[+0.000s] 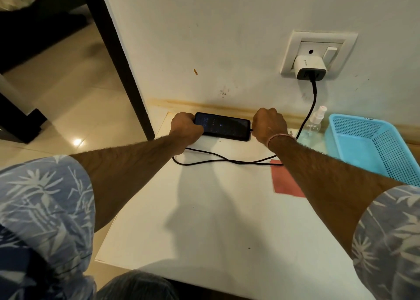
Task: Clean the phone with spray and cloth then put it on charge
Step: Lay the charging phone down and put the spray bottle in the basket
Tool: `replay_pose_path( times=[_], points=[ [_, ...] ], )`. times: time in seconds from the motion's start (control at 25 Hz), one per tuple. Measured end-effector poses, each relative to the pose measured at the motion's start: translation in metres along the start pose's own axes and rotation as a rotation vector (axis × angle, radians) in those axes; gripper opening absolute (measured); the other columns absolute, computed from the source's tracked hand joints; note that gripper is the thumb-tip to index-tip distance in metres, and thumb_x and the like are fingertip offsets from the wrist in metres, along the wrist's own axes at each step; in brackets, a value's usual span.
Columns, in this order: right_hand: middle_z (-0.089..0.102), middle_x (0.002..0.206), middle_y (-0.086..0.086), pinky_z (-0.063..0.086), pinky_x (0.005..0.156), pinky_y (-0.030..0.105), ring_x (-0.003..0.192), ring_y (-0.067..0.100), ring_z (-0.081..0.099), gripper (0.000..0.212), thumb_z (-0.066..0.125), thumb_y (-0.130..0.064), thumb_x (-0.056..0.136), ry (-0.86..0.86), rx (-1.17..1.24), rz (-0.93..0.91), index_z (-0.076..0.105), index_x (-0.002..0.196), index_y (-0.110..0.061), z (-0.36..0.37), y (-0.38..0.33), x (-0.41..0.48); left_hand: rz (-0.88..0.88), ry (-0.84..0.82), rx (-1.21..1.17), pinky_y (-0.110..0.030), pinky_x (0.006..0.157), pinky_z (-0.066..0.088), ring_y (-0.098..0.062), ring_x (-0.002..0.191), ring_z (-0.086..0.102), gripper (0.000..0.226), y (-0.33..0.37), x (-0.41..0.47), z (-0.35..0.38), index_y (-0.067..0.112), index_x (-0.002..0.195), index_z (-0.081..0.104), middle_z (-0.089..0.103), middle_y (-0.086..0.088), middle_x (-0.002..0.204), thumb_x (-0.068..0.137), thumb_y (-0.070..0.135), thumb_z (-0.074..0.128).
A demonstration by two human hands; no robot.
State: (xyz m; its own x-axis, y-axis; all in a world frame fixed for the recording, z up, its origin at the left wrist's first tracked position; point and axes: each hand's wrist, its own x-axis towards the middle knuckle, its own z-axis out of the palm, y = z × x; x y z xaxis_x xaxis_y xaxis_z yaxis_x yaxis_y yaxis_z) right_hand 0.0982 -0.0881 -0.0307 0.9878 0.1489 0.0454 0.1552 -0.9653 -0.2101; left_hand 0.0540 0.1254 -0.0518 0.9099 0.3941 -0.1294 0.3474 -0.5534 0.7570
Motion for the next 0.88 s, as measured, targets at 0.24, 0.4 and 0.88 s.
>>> replay_pose_path(
  times=[0.24,0.4,0.88],
  points=[
    [0.062,0.111,0.019,0.05,0.085,0.038,0.101,0.039,0.06,0.023,0.07,-0.008,0.084,0.008,0.057,0.028,0.068,0.107,-0.008,0.004,0.002,-0.001,0.0,0.007,-0.043,-0.01,0.053,0.037,-0.004,0.069,0.051,0.042,-0.005,0.001,0.0,0.012,0.121,0.071,0.063,0.006,0.085,0.083,-0.001,0.06],
    [0.065,0.106,0.019,0.05,0.083,0.037,0.098,0.038,0.062,0.021,0.071,-0.009,0.083,0.002,0.056,0.008,0.07,0.104,-0.007,0.005,0.003,0.0,0.014,0.012,-0.047,-0.011,0.052,0.038,-0.004,0.069,0.052,0.042,-0.005,-0.001,0.0,0.013,0.119,0.072,0.059,0.013,0.076,0.082,-0.002,0.06],
    [0.067,0.104,0.017,0.054,0.085,0.04,0.097,0.035,0.062,0.022,0.071,-0.009,0.08,-0.06,0.104,-0.014,0.069,0.101,-0.007,0.004,0.007,0.003,0.337,-0.322,0.681,-0.046,0.106,0.029,-0.032,0.133,0.031,0.098,0.037,0.019,-0.005,0.028,0.149,0.037,0.043,-0.006,0.145,0.067,0.038,0.089]
  ],
)
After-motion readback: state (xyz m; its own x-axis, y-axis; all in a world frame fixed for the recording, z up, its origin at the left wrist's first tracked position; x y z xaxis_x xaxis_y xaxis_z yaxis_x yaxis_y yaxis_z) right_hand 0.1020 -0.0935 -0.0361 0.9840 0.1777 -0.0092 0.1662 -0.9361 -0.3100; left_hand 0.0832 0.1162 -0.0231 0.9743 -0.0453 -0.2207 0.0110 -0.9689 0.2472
